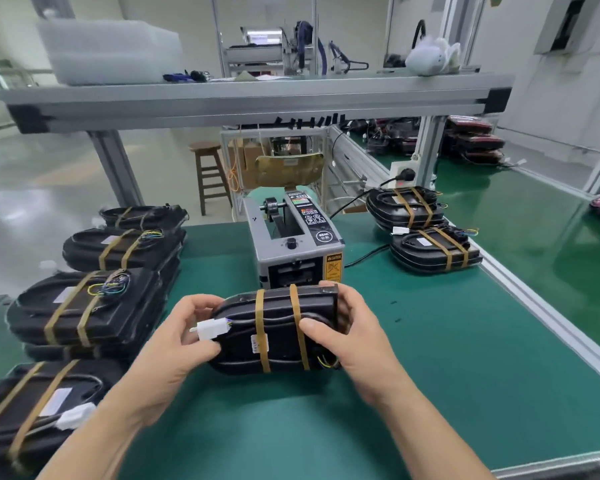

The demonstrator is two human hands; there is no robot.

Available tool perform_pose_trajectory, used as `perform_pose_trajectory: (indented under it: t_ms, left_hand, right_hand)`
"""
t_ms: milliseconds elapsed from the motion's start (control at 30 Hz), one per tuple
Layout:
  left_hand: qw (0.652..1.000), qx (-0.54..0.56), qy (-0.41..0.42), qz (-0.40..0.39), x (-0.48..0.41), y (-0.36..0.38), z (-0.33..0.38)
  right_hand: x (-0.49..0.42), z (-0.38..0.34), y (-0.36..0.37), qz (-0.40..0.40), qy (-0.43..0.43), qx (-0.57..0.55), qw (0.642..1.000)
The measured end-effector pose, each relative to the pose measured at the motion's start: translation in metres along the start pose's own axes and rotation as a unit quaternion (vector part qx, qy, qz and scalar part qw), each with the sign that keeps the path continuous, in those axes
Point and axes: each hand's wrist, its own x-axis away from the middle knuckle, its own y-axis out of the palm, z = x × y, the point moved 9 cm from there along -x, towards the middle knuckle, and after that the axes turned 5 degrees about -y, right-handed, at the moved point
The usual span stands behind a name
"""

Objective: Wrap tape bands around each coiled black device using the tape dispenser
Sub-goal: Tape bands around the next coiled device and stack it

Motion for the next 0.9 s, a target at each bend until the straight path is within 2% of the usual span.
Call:
perform_pose_trajectory:
  t_ms: [100, 167, 233, 333, 433, 533, 667, 700, 800, 900]
  left_hand:
    - [0.999, -0.039, 0.016, 0.004, 0.004, -0.012, 0.016]
    - [0.992, -0.111, 0.052, 0.024, 0.004, -0.013, 0.037]
    - [0.965, -0.232, 0.111, 0.049, 0.003, -0.003, 0.062]
    - [0.926, -0.342, 0.159, 0.002, -0.007, 0.035, 0.081]
    - [0.923, -0.355, 0.139, -0.056, -0.018, 0.054, 0.077]
    - [0.928, -0.339, 0.134, -0.073, -0.022, 0.053, 0.076]
    - [0.939, -0.301, 0.153, -0.058, -0.019, 0.039, 0.078]
    - [0.946, -0.284, 0.15, -0.048, -0.019, 0.032, 0.077]
    - [0.967, -0.211, 0.134, -0.04, -0.021, 0.016, 0.073]
    - [0.974, -0.176, 0.132, -0.046, -0.02, 0.012, 0.071]
  right_hand:
    - [0.0, 0.0, 0.011, -0.003, -0.012, -0.005, 1.0]
    - [0.0, -0.001, 0.018, -0.003, -0.019, 0.001, 1.0]
    - [0.0, -0.004, 0.025, 0.003, -0.029, 0.011, 1.0]
    - [0.0, -0.013, 0.037, 0.014, -0.055, 0.048, 0.997]
    - [-0.004, -0.019, 0.048, 0.011, -0.076, 0.095, 0.993]
    - [-0.004, -0.018, 0.054, -0.003, -0.068, 0.105, 0.992]
    - [-0.009, -0.017, 0.048, -0.076, -0.039, 0.039, 0.996]
    - [-0.014, -0.015, 0.036, -0.051, -0.026, 0.011, 0.998]
    - [-0.028, 0.004, -0.009, 0.118, 0.036, -0.052, 0.991]
    - [-0.036, 0.016, -0.017, 0.19, 0.085, -0.041, 0.977]
